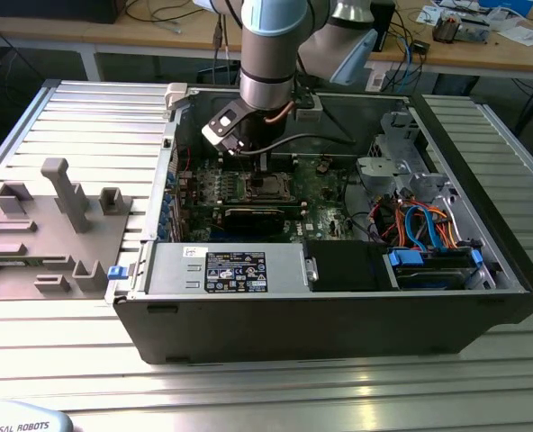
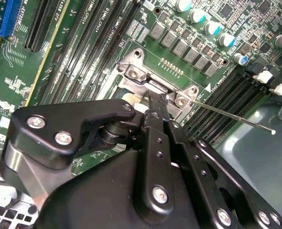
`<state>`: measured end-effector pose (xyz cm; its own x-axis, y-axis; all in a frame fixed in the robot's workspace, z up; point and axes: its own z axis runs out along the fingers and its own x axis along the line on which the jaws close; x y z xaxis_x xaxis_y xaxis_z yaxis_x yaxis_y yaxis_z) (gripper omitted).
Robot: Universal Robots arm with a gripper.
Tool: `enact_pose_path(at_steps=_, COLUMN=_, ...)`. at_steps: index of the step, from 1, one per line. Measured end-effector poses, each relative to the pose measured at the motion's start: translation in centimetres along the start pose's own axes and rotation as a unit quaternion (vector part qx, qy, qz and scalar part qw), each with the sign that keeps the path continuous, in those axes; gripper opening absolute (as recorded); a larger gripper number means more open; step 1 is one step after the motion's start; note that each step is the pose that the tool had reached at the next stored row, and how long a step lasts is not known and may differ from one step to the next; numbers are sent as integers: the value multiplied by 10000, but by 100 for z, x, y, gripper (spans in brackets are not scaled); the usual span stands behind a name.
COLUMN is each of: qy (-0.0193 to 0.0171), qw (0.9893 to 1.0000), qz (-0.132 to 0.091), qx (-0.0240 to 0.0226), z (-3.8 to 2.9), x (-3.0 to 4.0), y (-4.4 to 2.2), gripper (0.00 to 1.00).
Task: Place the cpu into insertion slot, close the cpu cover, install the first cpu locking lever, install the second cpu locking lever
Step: 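Close the cpu cover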
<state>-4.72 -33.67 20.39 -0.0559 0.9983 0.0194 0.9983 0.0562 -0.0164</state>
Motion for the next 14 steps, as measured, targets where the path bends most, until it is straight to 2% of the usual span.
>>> enact_pose_path(at_steps=5, qy=1, qw=10000, qz=-1, qx=2, z=-6, x=-6, y=113, gripper=11)
enact_pose_path(at_steps=7, qy=9, qw=10000, qz=-3, qx=-1, z=-28, x=-4, y=142, gripper=11)
enact_pose_path(at_steps=10, qy=1, qw=10000, qz=-1, qx=6, z=-105, x=-6, y=145, gripper=11)
enact_pose_path(at_steps=14, qy=0, qw=10000, qz=-2, qx=6, z=-132, x=-6, y=147, gripper=11)
